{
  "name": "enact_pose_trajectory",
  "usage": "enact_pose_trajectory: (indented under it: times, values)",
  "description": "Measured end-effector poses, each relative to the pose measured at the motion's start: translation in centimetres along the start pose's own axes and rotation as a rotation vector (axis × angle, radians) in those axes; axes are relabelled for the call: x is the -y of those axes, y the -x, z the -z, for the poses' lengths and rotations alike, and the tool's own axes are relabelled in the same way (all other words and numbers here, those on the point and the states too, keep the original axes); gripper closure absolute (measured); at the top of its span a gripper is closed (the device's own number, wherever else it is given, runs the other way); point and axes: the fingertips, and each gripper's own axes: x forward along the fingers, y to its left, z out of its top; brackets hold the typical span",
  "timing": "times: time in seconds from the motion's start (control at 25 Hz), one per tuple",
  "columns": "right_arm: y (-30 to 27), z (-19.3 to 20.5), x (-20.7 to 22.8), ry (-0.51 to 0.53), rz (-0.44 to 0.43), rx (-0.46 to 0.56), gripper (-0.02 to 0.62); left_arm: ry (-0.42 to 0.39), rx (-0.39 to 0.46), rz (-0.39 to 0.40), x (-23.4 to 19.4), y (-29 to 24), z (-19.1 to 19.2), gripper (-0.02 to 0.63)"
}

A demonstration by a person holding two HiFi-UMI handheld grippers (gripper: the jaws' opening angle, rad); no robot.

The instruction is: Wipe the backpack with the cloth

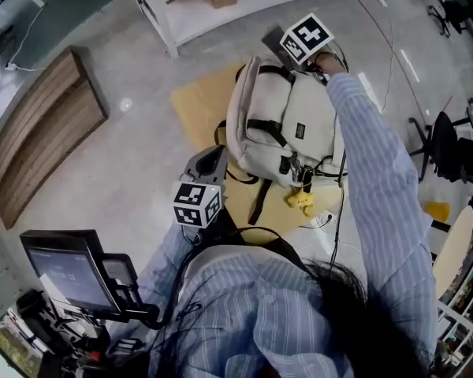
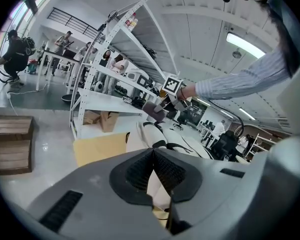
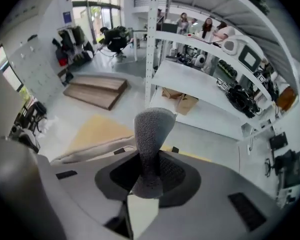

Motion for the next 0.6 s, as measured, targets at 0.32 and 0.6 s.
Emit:
enact_pose_trajectory:
  times: [0.32,0.6]
  values:
    - [-3.1,1.2,-1.8,0.09,-0.03,-0.057,0.502,0.003,0.022,-0.035,-1.2,-0.1,-1.1,0.601]
    - [-1.2,2.1,-5.0,0.143,0.005,-0.007,0.502,-0.003,0.024,-0.034,-1.3,-0.2,-1.6,0.601]
